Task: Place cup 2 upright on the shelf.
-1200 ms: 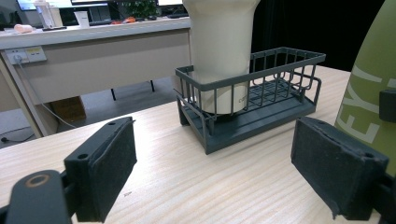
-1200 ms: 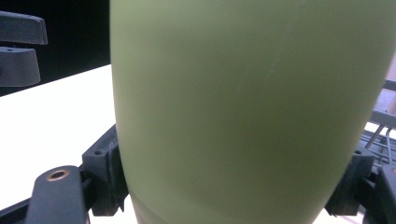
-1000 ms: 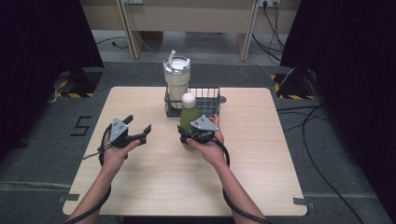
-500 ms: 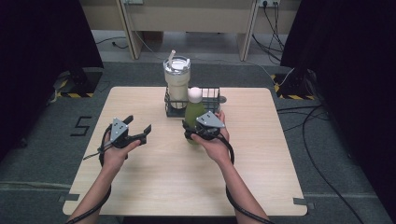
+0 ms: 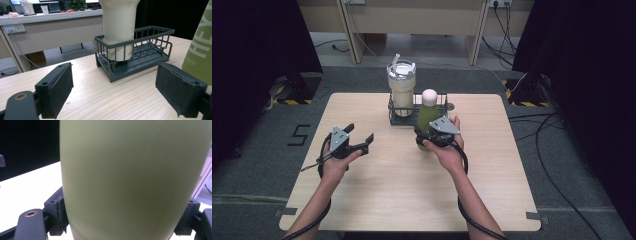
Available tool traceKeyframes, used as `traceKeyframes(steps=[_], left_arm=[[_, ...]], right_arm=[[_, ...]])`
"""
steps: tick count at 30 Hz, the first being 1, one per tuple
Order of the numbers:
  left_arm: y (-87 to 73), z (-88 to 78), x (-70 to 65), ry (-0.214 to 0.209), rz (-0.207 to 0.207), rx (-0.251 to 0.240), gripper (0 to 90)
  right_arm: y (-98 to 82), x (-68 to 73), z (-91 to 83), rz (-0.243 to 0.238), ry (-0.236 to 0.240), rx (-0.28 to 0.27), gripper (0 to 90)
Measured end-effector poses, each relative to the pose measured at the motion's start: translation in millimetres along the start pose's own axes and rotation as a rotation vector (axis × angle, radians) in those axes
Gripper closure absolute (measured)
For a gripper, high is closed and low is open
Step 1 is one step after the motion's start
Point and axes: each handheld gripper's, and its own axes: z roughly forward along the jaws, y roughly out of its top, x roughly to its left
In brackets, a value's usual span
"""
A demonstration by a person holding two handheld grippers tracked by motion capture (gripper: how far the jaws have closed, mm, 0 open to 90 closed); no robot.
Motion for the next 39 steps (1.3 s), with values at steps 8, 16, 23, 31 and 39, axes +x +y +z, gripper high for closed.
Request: traceKeyframes(steps=[8, 16, 23, 31, 39], left_arm=[[1.5, 0.2, -0.6, -0.001, 0.000, -0.004, 13.8], [1.3, -0.1, -0.1, 0.001, -0.002, -0.002, 13.8], [0.8, -0.1, -0.3, 0.000, -0.002, -0.002, 13.9], [1.2, -0.1, -0.3, 0.003, -0.002, -0.002, 13.9], [1.8, -0.4, -0.1, 0.002, -0.001, -0.003, 13.9]], right_arm=[[7.3, -8.8, -2.7, 0.008, -0.024, -0.011, 20.5], [15.8, -14.6, -3.2, 0.009, -0.039, -0.025, 20.5], [23.8, -20.7, -3.7, 0.009, -0.054, -0.034, 20.6], [32.5, -28.8, -4.8, 0.020, -0.074, -0.046, 20.6], [42.3, -36.1, -5.7, 0.019, -0.095, -0.062, 20.6]])
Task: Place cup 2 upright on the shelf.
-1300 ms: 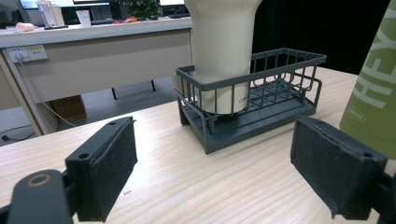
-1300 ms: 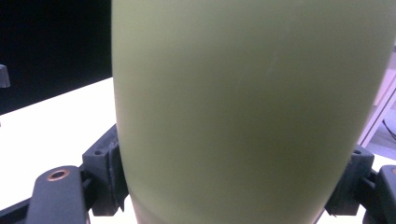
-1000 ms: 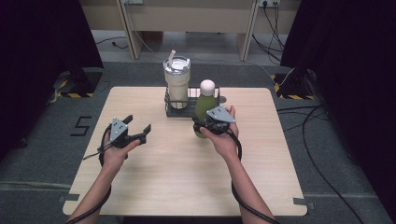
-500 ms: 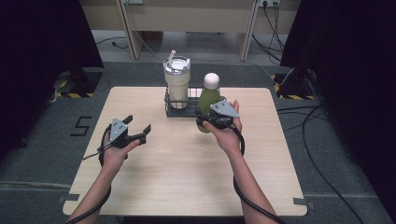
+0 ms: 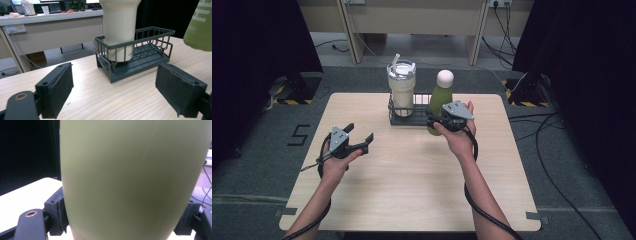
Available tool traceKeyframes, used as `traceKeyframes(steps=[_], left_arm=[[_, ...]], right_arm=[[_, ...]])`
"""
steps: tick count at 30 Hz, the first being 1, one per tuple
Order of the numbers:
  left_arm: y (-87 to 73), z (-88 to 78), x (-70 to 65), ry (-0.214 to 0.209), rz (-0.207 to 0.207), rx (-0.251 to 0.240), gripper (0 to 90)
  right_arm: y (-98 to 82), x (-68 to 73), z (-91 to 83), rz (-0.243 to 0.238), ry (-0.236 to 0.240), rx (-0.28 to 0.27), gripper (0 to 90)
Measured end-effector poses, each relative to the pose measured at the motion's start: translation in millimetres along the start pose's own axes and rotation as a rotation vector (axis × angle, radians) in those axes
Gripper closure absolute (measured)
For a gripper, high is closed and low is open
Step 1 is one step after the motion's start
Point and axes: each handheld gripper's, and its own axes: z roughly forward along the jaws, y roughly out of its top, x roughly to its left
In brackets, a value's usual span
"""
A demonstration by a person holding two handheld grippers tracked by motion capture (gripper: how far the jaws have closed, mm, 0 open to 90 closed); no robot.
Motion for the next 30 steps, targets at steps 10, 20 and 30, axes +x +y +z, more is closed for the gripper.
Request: traceKeyframes(steps=[10, 20, 30], left_arm=[[0.3, -0.6, 0.3, 0.000, -0.001, -0.002, 13.9], [-0.1, -0.9, 0.4, -0.002, -0.005, -0.002, 13.9], [1.1, -1.3, 1.2, -0.001, -0.004, -0.005, 13.9]], right_arm=[[6.7, -6.9, 4.6, 0.002, -0.021, 0.000, 20.6], [12.8, -10.8, 9.9, -0.002, -0.034, 0.001, 20.6], [19.8, -12.1, 18.5, -0.004, -0.037, -0.001, 20.6]])
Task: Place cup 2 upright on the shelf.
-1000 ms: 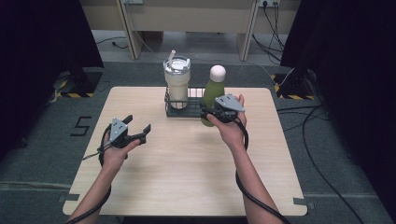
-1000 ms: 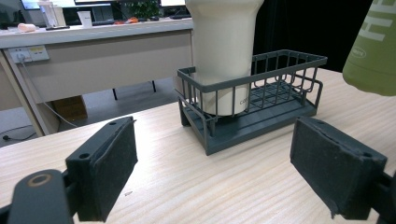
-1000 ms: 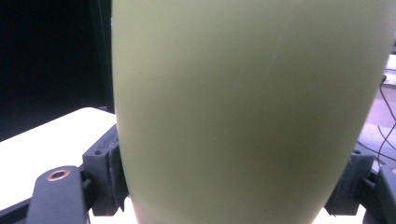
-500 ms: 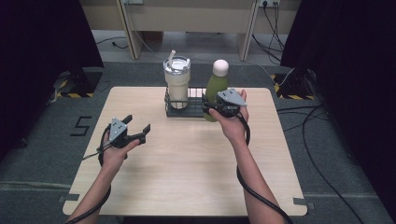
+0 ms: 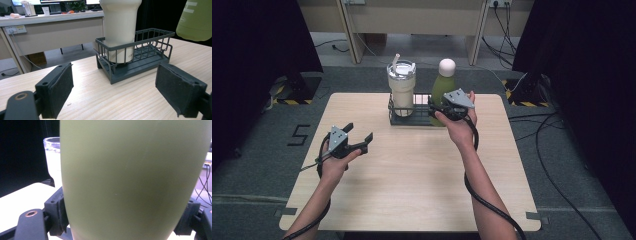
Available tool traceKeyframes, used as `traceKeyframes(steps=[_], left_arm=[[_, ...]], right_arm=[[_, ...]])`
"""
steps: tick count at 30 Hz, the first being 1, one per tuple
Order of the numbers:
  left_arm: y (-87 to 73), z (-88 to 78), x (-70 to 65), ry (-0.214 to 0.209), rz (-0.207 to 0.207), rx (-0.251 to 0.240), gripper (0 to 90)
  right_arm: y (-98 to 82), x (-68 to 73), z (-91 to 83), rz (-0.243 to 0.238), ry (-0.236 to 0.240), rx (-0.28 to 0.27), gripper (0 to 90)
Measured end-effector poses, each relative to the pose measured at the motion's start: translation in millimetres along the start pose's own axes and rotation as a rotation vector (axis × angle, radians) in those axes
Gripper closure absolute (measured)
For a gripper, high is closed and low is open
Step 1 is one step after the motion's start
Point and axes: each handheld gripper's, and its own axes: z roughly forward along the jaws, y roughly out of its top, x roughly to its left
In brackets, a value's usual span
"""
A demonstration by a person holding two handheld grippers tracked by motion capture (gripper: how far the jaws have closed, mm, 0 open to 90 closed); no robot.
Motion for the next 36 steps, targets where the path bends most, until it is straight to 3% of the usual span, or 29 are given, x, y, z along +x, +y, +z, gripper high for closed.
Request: traceKeyframes(steps=[36], left_arm=[[-1.8, 0.0, 2.2, 0.007, -0.006, 0.003, 13.9]], right_arm=[[20.0, -9.4, 32.5, 0.025, -0.032, 0.007, 20.6]])
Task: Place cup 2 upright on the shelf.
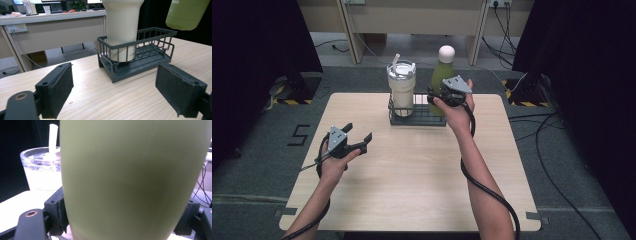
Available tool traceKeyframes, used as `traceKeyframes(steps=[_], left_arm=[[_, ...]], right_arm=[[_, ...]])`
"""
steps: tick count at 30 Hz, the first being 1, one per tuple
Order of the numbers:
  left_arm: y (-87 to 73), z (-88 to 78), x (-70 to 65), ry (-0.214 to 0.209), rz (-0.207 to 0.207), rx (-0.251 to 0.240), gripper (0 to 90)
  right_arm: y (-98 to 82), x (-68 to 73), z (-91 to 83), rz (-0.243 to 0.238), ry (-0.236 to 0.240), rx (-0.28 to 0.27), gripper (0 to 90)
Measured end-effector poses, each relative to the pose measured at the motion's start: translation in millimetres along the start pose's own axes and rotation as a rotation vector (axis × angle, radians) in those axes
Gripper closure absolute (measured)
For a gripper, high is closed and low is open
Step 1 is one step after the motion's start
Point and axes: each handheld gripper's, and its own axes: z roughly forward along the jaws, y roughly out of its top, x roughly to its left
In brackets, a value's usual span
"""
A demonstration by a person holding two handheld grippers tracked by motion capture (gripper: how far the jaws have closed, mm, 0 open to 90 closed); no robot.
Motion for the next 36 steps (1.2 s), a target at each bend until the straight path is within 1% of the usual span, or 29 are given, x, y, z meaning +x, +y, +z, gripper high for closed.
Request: traceKeyframes(steps=[11, 24, 36], left_arm=[[0.4, -0.7, 0.2, -0.001, -0.002, -0.001, 13.9], [0.1, -0.8, 0.6, 0.000, -0.004, -0.001, 13.9], [-0.3, -1.2, 1.2, 0.002, -0.007, 0.000, 13.9]], right_arm=[[4.4, -3.4, 10.0, 0.008, -0.013, 0.008, 20.6], [13.2, -7.5, 24.6, 0.002, -0.029, 0.022, 20.6], [12.5, -10.1, 39.9, 0.025, -0.044, 0.040, 20.6]])
